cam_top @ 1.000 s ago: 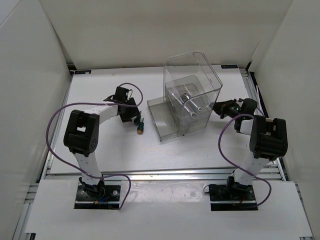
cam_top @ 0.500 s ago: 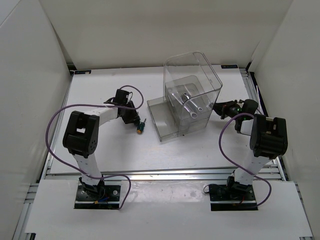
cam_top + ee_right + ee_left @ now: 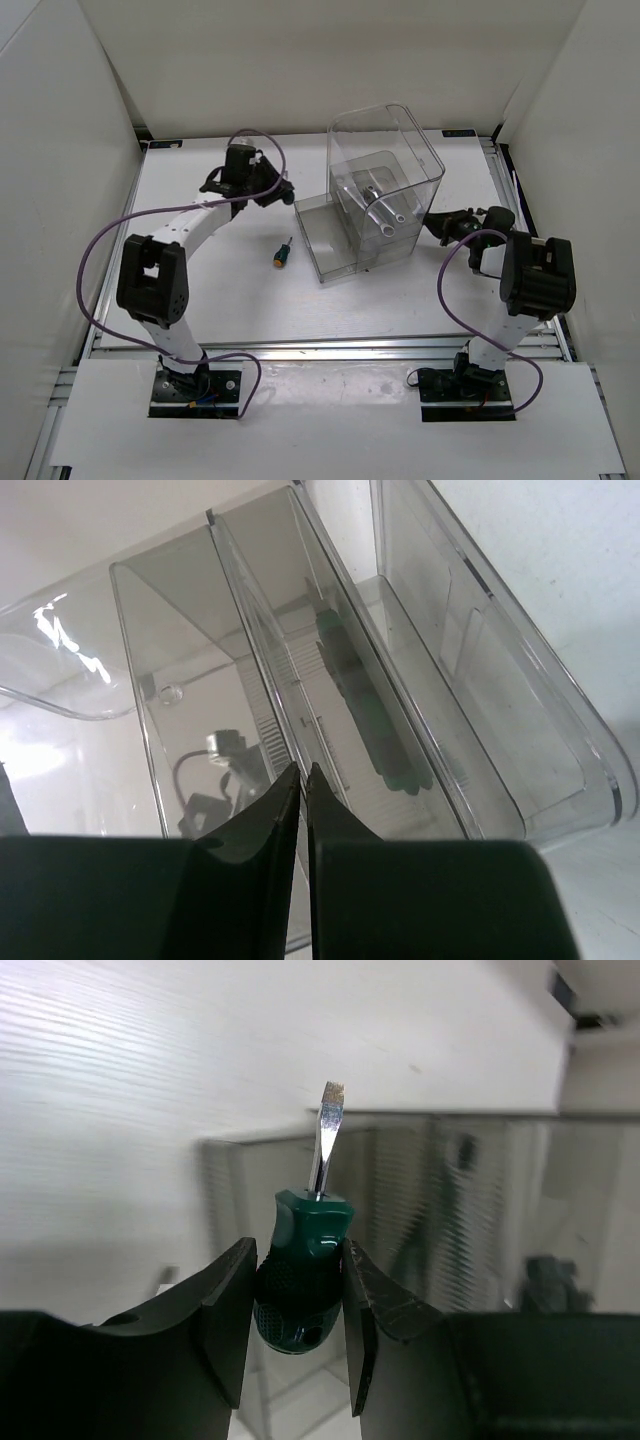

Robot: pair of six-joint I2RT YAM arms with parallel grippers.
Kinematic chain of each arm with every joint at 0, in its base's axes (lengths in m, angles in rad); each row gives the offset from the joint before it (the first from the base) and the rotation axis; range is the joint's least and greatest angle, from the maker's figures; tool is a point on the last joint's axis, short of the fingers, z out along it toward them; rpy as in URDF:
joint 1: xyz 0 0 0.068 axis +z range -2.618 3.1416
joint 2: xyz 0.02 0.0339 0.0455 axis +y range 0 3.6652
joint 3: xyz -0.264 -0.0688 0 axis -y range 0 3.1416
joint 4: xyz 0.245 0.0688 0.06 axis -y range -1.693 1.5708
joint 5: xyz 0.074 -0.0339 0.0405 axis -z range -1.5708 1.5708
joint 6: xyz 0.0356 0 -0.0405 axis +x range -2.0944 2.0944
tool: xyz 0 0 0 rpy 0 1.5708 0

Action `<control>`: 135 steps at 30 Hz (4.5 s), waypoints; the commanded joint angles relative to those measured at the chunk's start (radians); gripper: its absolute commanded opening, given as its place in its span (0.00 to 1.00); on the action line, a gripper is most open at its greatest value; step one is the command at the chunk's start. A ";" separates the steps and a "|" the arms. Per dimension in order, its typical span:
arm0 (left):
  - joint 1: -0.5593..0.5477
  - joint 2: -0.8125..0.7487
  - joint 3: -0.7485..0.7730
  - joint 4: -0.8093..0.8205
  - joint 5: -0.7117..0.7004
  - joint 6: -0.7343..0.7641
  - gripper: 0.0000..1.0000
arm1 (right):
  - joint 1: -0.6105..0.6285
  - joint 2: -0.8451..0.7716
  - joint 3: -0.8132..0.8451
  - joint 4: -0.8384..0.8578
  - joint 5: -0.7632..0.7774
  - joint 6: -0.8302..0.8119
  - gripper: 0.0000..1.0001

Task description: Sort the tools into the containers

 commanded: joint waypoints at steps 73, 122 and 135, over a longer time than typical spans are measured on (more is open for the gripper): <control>-0.224 -0.003 -0.269 -0.056 -0.179 0.340 0.71 | -0.039 -0.094 -0.071 0.084 -0.084 0.017 0.10; -0.297 0.264 0.171 -0.099 0.213 0.027 0.57 | -0.038 -0.077 -0.067 0.088 -0.084 0.021 0.10; -0.167 0.083 0.192 -0.013 0.133 0.040 0.98 | -0.038 -0.061 -0.041 0.092 -0.087 0.027 0.10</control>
